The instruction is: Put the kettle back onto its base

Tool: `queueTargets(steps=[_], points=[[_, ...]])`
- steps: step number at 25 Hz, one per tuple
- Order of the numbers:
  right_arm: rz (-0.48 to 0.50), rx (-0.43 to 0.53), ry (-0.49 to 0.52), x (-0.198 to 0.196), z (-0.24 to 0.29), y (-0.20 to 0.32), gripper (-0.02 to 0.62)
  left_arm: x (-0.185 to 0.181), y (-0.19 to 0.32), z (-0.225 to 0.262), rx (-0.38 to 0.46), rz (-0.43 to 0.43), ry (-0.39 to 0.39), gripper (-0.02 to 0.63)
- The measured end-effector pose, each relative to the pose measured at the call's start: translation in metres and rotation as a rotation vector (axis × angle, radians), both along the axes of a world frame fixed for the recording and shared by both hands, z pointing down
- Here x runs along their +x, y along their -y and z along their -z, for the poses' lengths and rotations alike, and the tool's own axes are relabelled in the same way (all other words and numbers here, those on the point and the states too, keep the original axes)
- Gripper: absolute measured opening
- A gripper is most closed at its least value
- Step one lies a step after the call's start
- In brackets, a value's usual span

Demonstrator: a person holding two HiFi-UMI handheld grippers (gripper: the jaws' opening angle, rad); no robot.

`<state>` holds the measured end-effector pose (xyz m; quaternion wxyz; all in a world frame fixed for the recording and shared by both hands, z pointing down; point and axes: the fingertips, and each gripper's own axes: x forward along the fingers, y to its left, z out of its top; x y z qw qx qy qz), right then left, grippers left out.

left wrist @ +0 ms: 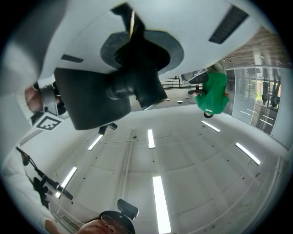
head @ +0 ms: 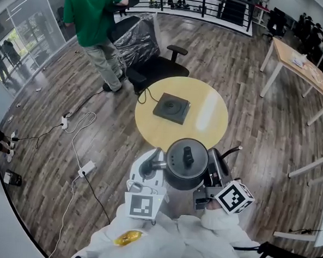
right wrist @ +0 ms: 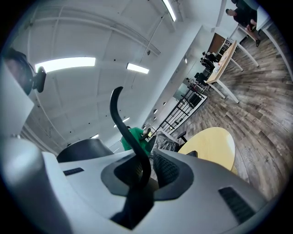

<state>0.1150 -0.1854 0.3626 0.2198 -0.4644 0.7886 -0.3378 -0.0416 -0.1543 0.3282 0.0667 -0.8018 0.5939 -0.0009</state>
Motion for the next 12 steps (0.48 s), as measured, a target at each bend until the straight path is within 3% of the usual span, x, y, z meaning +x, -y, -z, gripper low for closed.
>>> queueTargets(steps=[12], points=[[-0.05, 0.006, 0.008, -0.062, 0.012, 0.163, 0.064, -0.063, 0.172, 0.013, 0.008, -0.057, 0.014, 0.0]])
